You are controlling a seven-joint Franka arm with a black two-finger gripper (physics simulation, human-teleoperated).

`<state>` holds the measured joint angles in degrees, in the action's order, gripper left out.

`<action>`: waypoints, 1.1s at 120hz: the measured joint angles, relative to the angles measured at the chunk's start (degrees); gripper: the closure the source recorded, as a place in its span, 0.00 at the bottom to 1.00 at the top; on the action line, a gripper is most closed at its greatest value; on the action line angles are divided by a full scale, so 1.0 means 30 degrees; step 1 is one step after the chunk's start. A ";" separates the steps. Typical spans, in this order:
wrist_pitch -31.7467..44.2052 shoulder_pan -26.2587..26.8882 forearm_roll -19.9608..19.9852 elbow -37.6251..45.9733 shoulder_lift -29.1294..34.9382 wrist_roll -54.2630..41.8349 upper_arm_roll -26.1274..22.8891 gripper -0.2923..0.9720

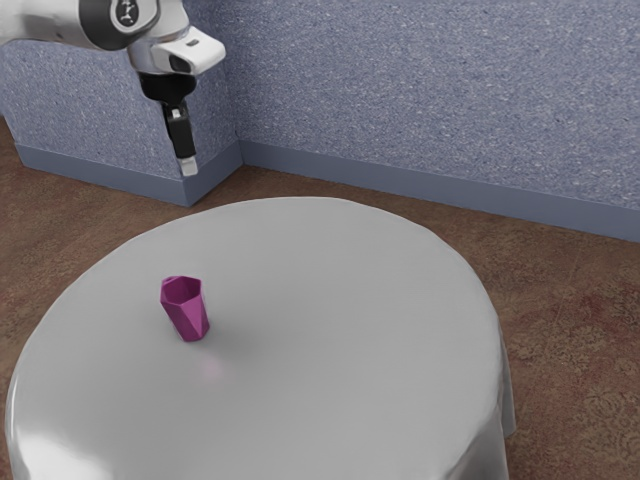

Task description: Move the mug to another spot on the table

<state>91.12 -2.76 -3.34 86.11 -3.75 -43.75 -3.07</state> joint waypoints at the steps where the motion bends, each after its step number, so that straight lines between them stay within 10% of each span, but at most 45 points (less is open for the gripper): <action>1: 0.0000 0.0005 0.0000 0.0002 -0.0003 -0.0052 0.0000 0.23; 66: -0.0030 0.0133 -0.0098 0.1577 0.0592 -0.2710 0.0339 0.23; 132: 0.2368 -0.1978 -0.0584 0.5852 0.1977 -1.3844 0.1843 0.23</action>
<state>98.22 -8.69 -5.10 103.67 2.18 -85.28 2.46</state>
